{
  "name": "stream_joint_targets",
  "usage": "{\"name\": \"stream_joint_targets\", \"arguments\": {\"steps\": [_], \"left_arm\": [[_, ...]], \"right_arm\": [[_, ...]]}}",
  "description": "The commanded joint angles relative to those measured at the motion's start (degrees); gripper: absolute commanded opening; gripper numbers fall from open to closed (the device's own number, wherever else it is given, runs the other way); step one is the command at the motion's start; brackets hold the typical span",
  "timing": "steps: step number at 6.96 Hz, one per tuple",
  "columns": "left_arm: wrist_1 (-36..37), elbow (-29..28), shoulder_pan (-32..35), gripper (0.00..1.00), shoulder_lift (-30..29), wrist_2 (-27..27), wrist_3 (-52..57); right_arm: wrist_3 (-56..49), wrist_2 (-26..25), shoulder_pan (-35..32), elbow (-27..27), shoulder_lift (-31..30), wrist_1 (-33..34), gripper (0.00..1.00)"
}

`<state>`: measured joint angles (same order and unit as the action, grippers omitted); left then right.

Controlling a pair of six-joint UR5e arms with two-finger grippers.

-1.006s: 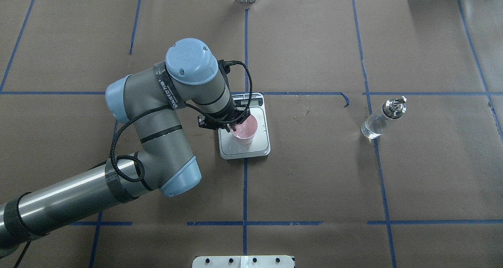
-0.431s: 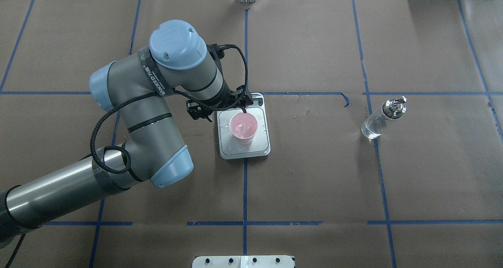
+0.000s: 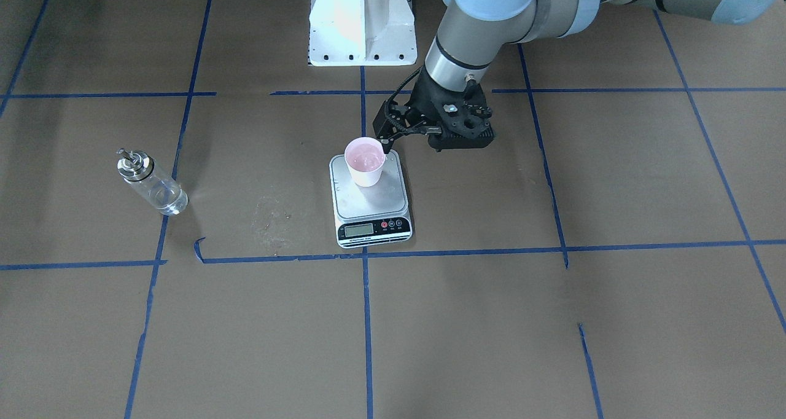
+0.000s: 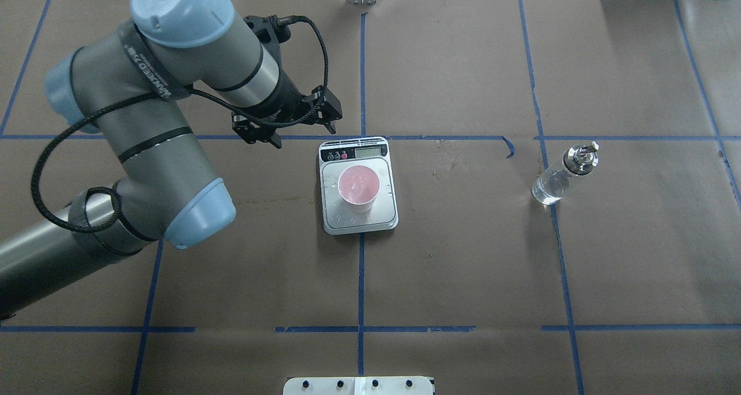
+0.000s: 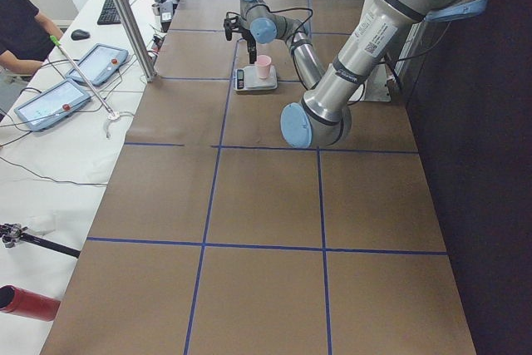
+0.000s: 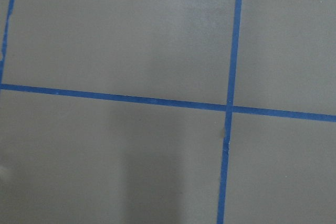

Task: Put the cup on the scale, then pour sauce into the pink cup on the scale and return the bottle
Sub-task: 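Withdraw the left gripper away from the scale while the right arm moves in, then grasp the glass sauce bottle with the right gripper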

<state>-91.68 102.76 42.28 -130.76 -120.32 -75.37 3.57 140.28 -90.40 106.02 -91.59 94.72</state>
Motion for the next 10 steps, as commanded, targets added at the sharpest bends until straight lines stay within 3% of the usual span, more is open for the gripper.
{"name": "stream_joint_targets", "arguments": {"steps": [1,2,3,4,5,6,7,10], "left_arm": [[0.36,3.41,5.59,0.99,3.74,-1.23,5.46],[0.45,4.37,9.02,0.99,5.67,-2.71,9.67],[0.45,6.04,12.79,0.99,8.56,-4.64,15.55],[0.36,6.66,16.14,0.99,11.81,-5.36,22.22],[0.36,7.10,18.69,0.99,15.24,-5.37,29.16],[0.45,7.02,21.59,0.99,17.97,-5.37,36.45],[0.45,6.93,23.53,0.99,20.69,-5.37,42.87],[0.45,5.97,25.84,0.99,22.92,-5.28,49.62]], "right_arm": [[6.94,0.08,2.40,18.78,-2.27,12.28,1.00],[14.80,0.08,5.99,25.13,-2.71,12.94,1.00],[28.63,-1.74,13.95,30.77,-2.54,10.51,1.00],[46.00,-7.77,21.60,32.21,-2.89,0.04,1.00],[61.48,-18.53,31.77,32.23,-5.42,-11.81,1.00],[67.47,-32.65,43.18,32.23,-9.27,-17.93,1.00],[71.10,-44.19,51.21,32.14,-10.35,-19.30,1.00],[78.58,-68.47,67.24,30.66,-9.93,-19.49,1.00]]}}
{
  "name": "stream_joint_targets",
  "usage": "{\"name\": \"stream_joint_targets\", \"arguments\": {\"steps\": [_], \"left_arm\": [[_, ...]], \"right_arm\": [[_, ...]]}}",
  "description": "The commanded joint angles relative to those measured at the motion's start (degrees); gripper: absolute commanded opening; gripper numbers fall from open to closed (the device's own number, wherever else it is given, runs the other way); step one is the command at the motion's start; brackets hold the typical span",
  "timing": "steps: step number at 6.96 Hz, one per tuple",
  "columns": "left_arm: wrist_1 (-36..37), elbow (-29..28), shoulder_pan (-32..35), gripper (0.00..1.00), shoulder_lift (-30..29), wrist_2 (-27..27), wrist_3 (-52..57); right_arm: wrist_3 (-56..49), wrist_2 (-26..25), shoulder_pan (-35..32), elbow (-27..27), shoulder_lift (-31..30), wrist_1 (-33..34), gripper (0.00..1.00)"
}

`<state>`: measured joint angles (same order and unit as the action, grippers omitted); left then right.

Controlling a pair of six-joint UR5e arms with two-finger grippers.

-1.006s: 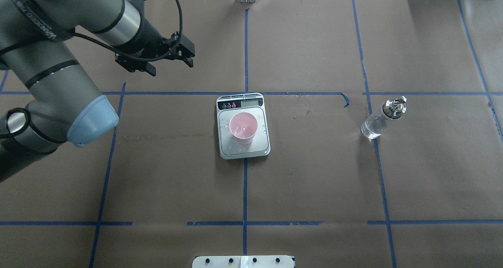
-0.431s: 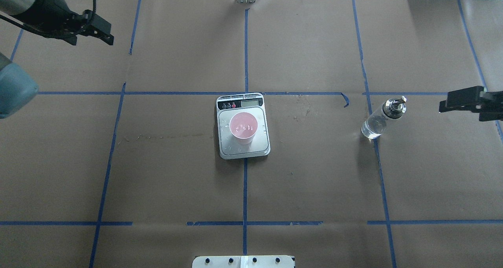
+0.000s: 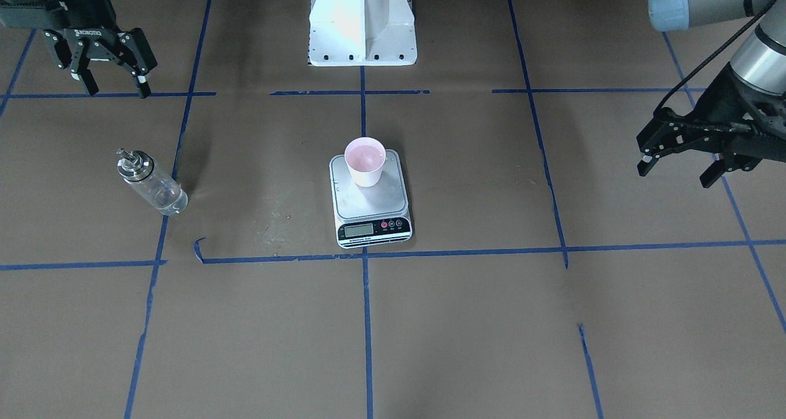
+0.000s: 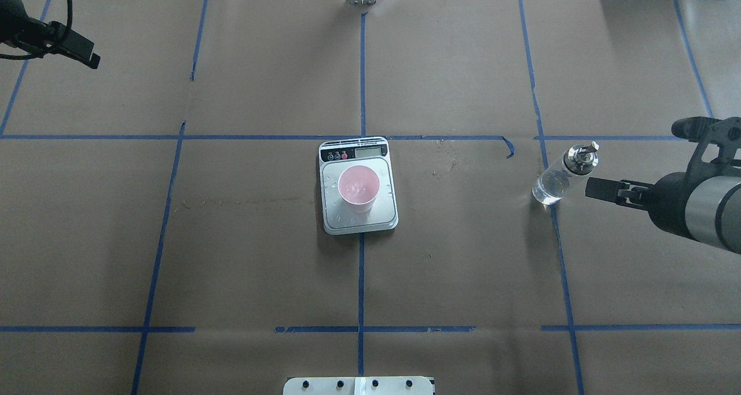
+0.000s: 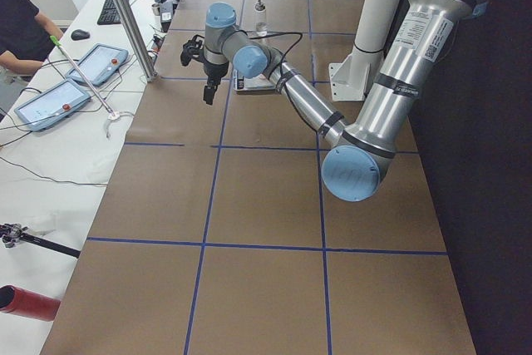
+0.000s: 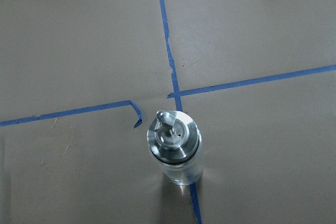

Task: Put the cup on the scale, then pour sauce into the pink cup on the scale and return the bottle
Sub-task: 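Grasp the glass sauce bottle with the right gripper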

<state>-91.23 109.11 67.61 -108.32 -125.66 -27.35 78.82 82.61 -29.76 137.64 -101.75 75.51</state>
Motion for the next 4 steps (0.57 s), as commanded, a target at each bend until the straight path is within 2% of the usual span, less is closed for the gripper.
{"name": "stream_joint_targets", "arguments": {"steps": [1,3,4], "left_arm": [[-0.26,-0.39,0.50,0.99,1.35,0.16,1.69],[-0.26,-0.47,0.50,0.99,1.35,0.24,1.69],[-0.44,-0.56,0.50,0.99,1.88,0.24,1.78]], "right_arm": [[4.32,-16.29,8.30,-3.49,3.11,-2.79,1.00],[3.54,-28.49,9.97,-10.79,7.08,-3.43,1.00],[3.36,-32.56,11.03,-13.16,6.75,-3.52,1.00]]}}
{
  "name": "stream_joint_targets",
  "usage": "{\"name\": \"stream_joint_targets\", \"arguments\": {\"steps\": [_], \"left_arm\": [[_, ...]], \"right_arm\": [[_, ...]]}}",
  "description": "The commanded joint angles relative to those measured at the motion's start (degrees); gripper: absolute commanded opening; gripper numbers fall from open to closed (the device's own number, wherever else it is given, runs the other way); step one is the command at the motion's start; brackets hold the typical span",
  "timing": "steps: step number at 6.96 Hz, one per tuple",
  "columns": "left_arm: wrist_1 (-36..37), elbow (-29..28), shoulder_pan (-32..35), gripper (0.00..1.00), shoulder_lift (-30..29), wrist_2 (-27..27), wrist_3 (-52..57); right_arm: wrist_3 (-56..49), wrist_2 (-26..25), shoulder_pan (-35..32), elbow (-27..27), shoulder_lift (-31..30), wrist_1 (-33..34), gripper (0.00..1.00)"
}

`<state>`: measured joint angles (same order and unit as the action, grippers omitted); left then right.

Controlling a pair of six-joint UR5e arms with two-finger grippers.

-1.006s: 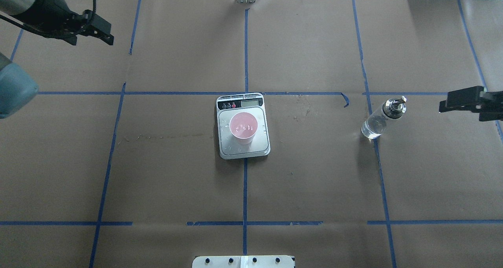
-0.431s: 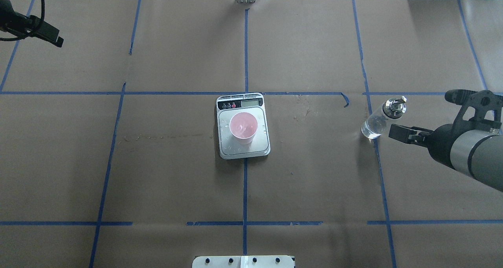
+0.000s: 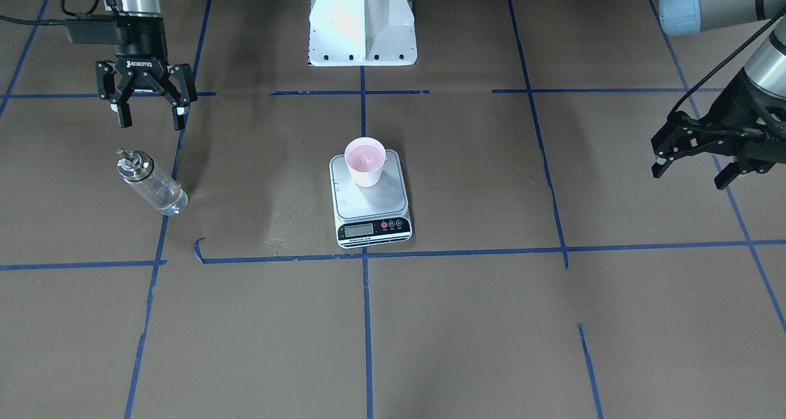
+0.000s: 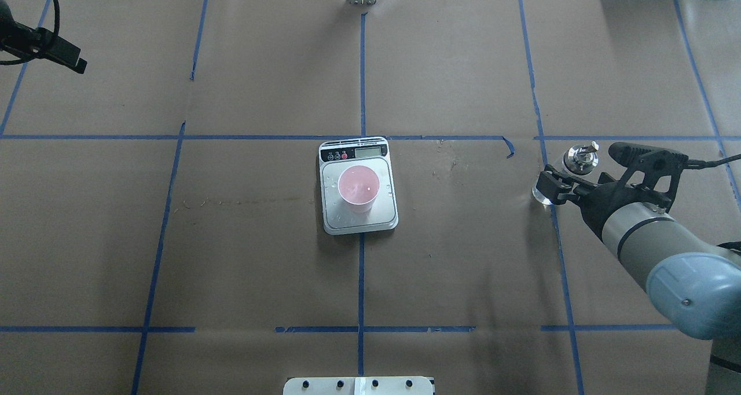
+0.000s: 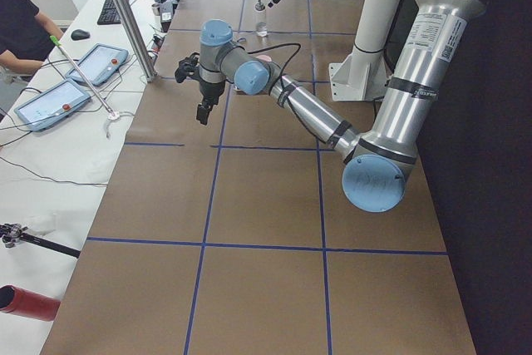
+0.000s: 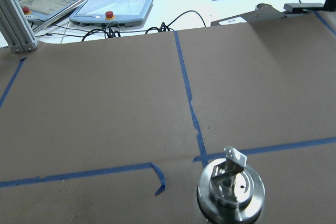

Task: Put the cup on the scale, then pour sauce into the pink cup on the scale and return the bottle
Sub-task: 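Grasp the glass sauce bottle with the right gripper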

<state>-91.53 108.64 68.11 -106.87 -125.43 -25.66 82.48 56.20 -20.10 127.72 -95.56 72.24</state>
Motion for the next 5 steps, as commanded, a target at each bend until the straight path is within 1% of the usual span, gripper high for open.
{"name": "stream_joint_targets", "arguments": {"steps": [1,2,3,4,5], "left_arm": [[0.03,-1.14,0.09,1.00,0.78,0.27,4.35],[0.04,-2.80,1.57,1.00,0.96,0.36,8.57],[-0.14,-3.77,2.28,1.00,0.96,0.45,10.09],[-0.14,-4.13,2.55,1.00,0.96,0.45,10.19],[-0.14,-4.31,2.55,1.00,0.96,0.45,10.19]], "right_arm": [[0.14,-9.85,2.86,-6.14,0.46,-0.35,1.00],[0.40,-10.93,3.31,-8.52,0.46,-0.35,1.00],[0.32,-12.68,3.40,-11.06,0.63,-1.83,1.00],[-0.20,-13.22,3.40,-15.61,0.90,-9.15,1.00],[-0.56,-14.01,3.57,-18.44,1.33,-12.71,1.00]]}}
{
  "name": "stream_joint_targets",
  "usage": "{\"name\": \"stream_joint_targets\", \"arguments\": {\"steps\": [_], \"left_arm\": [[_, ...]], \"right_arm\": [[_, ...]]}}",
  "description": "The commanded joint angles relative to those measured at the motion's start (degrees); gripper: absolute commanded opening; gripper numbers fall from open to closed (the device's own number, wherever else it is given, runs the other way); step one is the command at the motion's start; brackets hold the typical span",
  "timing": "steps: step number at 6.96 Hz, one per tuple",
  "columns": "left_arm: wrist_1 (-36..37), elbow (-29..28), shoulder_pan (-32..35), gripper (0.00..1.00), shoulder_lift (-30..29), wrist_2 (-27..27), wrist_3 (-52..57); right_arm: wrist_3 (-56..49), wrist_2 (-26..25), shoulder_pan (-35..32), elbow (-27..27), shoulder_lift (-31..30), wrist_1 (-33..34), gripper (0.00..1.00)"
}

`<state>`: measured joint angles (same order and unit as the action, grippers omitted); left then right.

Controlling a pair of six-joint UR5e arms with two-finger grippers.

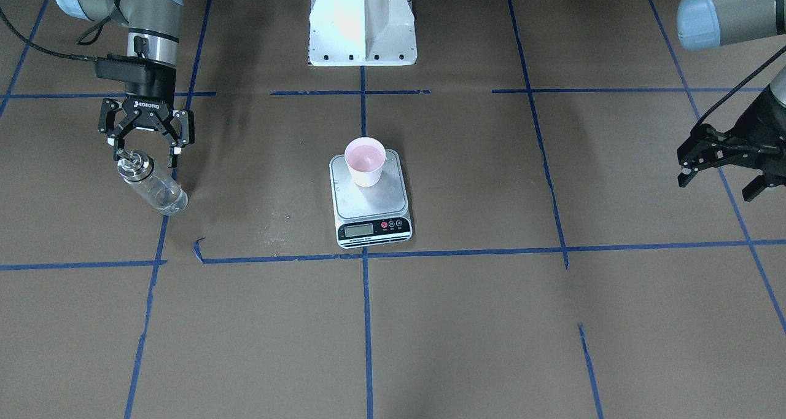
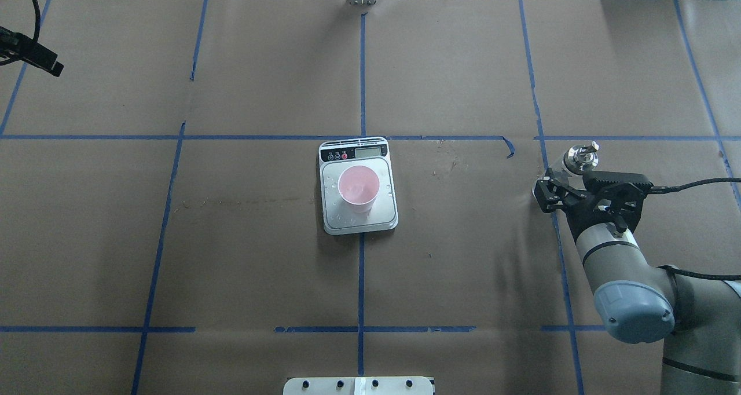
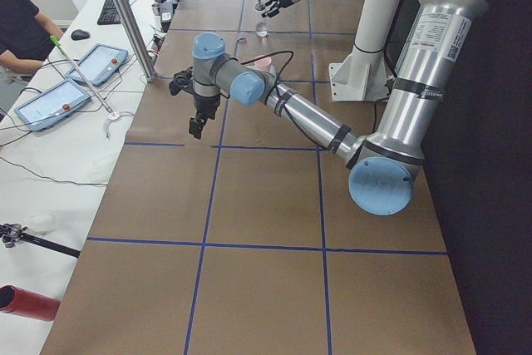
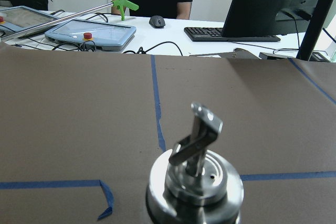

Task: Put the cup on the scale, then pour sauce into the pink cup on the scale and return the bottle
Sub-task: 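Grasp the glass sauce bottle with the right gripper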

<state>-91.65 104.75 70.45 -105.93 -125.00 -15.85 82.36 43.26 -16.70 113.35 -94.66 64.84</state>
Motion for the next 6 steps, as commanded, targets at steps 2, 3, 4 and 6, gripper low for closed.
{"name": "stream_joint_targets", "arguments": {"steps": [2,3,4,6], "left_arm": [[-0.02,-0.60,0.30,1.00,-0.07,0.02,0.38],[-0.02,-0.86,0.30,1.00,-0.24,-0.07,0.38],[-0.02,-0.77,0.30,1.00,-0.50,0.02,0.38],[0.07,-0.86,0.30,1.00,-0.60,-0.16,-0.05]], "right_arm": [[-0.53,-3.70,0.27,-7.33,1.24,-5.33,1.00],[-0.53,-3.89,0.35,-8.22,2.37,-5.33,1.00],[-0.79,-3.89,0.36,-9.45,3.25,-5.33,1.00],[-2.88,-3.89,-0.08,-9.99,3.52,-6.20,0.08]]}}
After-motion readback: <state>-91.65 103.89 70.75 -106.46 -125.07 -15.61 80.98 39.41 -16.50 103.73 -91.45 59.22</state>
